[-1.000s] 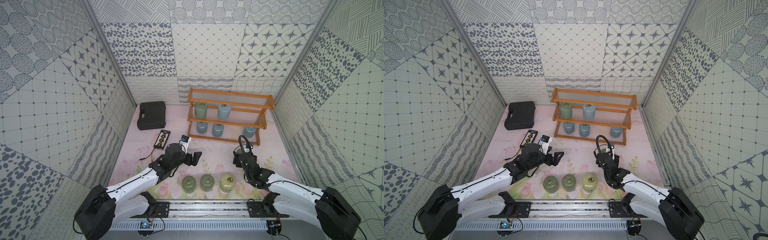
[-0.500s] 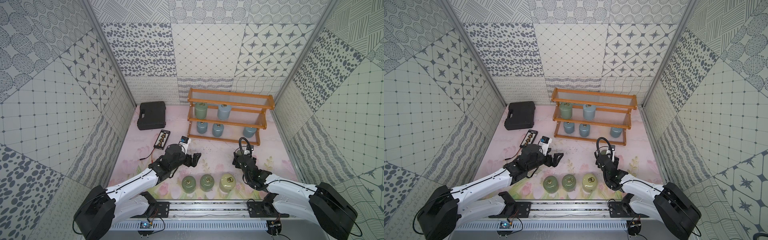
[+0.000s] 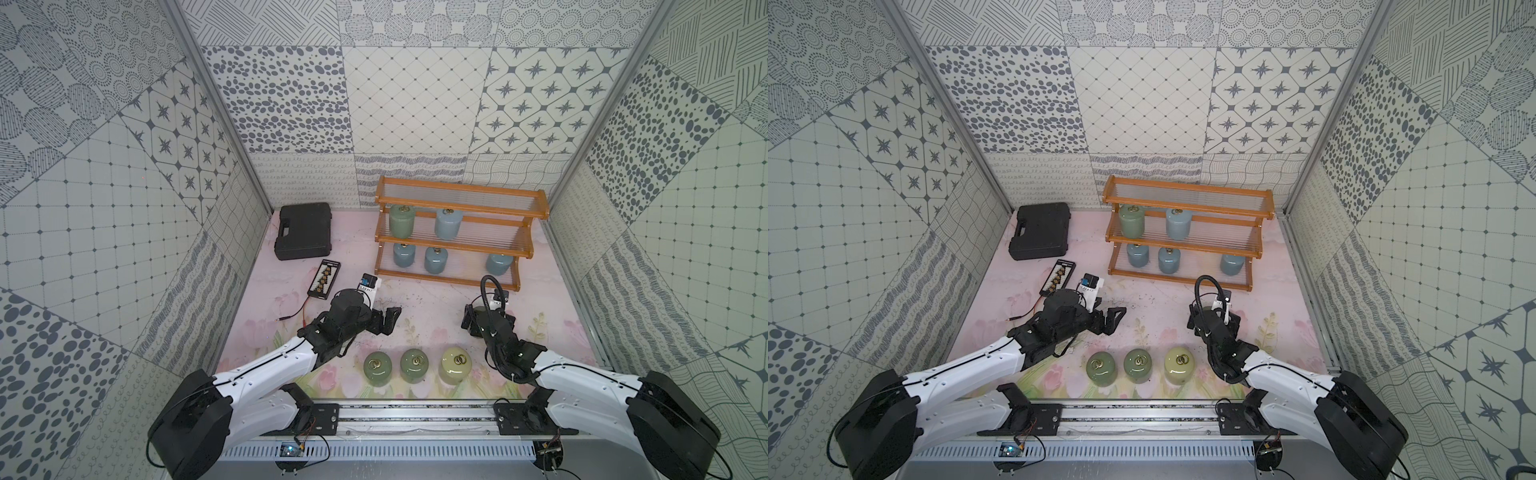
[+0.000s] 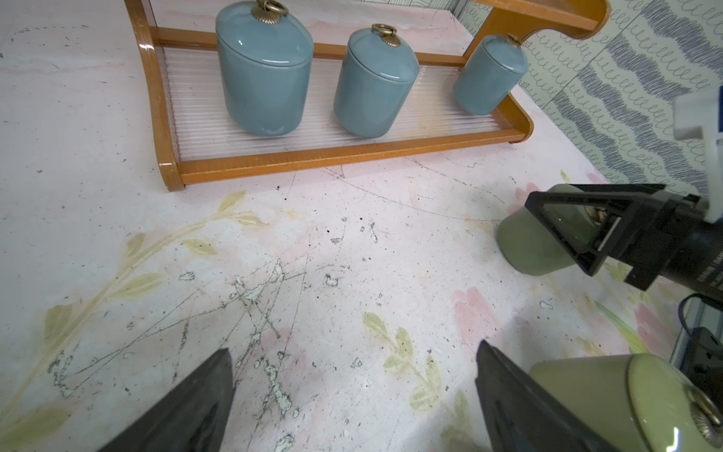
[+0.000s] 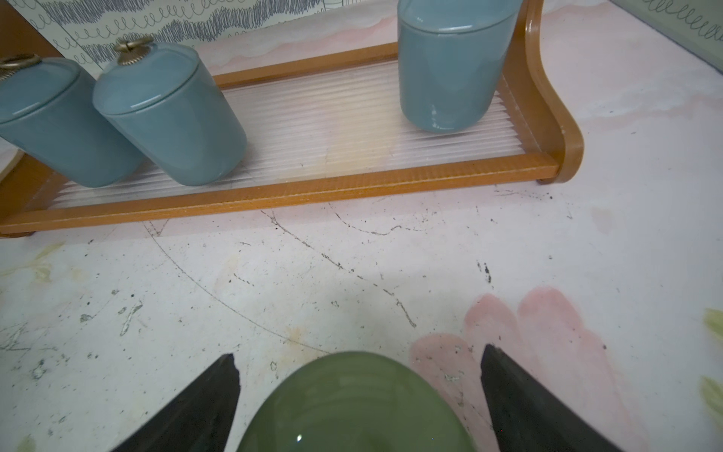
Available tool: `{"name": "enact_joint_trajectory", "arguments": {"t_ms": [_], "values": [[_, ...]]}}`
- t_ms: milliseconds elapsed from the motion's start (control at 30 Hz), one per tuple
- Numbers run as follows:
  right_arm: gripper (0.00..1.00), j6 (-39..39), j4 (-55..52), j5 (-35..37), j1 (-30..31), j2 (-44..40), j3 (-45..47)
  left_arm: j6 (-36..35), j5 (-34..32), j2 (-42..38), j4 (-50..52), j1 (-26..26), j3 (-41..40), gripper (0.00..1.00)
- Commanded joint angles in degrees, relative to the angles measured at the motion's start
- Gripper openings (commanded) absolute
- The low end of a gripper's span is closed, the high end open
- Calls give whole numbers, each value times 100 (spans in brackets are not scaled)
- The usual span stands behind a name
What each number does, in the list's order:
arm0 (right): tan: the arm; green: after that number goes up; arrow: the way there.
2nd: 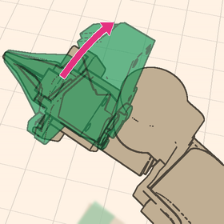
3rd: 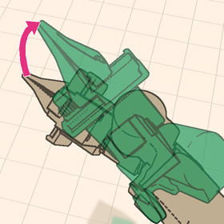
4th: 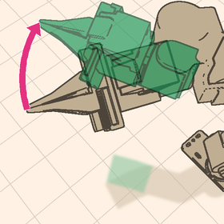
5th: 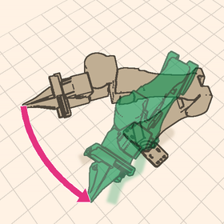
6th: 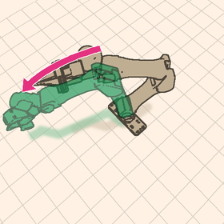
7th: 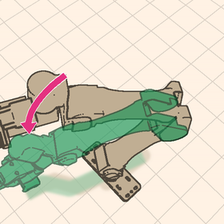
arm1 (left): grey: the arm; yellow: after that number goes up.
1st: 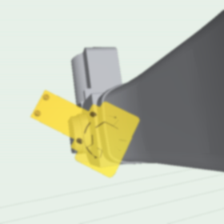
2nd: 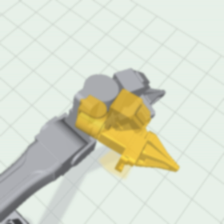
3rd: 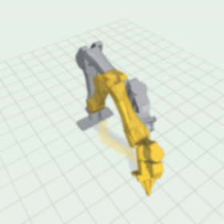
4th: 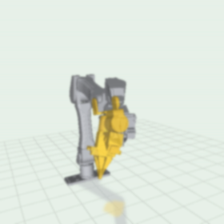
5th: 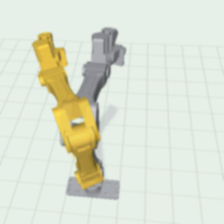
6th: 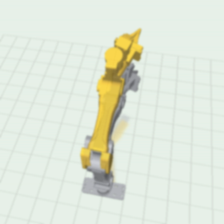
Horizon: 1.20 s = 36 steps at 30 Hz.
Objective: Remove the tea canisters from the shelf
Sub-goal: Place the tea canister at the center of the board.
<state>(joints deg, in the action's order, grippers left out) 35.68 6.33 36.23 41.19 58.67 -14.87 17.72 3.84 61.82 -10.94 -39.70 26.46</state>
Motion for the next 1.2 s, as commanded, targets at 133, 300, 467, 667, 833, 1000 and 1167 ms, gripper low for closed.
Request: {"name": "enact_joint_trajectory", "arguments": {"t_ms": [133,300,467,667,833,1000,1167], "values": [[100,65,-1118,-252,29,-849,-433,66,-87,-10,-73,7,-27,100],[100,-108,-1974,-713,-36,-1051,-948,-20,-94,38,-54,7,47,100],[100,-443,-2813,-1740,-652,-908,-1579,-104,-95,126,-31,8,139,100],[100,-953,-4008,-3059,-1710,-396,-2533,-128,-106,258,-148,10,136,100],[99,-1211,-4544,-3620,-1817,292,-3004,-119,-88,347,-283,11,107,100],[92,-1195,-4662,-3697,-1808,623,-3068,-96,-55,372,-294,6,105,100],[90,-1252,-4897,-3456,-1810,811,-3161,-75,-47,354,-426,7,53,100]]}}
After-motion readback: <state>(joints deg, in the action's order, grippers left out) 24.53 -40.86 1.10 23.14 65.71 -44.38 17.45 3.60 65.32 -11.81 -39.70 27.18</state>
